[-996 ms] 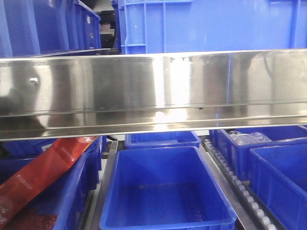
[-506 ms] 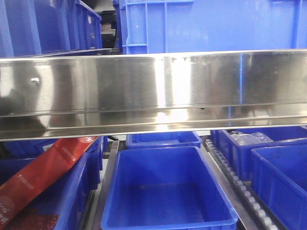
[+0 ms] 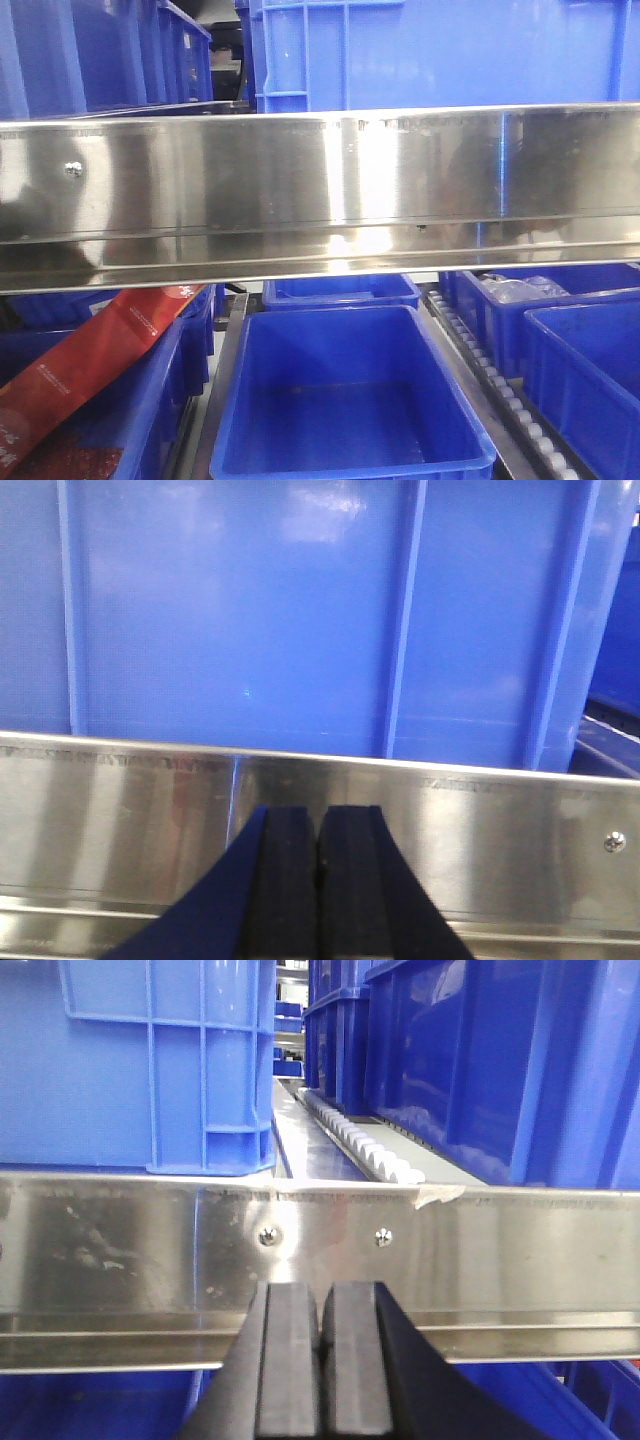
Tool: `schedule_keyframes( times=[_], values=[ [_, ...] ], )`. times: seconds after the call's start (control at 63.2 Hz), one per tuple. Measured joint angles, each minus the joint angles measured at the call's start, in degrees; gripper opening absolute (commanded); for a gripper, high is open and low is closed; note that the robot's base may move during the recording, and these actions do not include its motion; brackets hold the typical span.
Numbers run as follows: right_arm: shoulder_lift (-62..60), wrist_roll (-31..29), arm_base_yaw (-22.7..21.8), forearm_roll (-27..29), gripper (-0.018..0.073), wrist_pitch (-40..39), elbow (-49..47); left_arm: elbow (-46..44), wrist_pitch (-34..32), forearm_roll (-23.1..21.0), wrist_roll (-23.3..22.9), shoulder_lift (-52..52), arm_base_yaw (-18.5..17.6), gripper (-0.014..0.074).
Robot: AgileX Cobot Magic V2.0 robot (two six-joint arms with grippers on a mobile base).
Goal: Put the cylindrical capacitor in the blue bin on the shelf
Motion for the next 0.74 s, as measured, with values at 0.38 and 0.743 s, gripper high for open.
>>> schedule_keyframes(
  times=[0.38,0.743],
  values=[
    [0.00,0.00,0.00,0.30,-0.0154,-0.09,0.00,0.00,0.00,0.00,0.00,0.00,0.00,-0.0111],
    [0.00,0.00,0.00,0.39,-0.0154,-0.12,0.00,0.00,0.00,0.00,0.00,0.00,0.00,-0.0111]
  ],
)
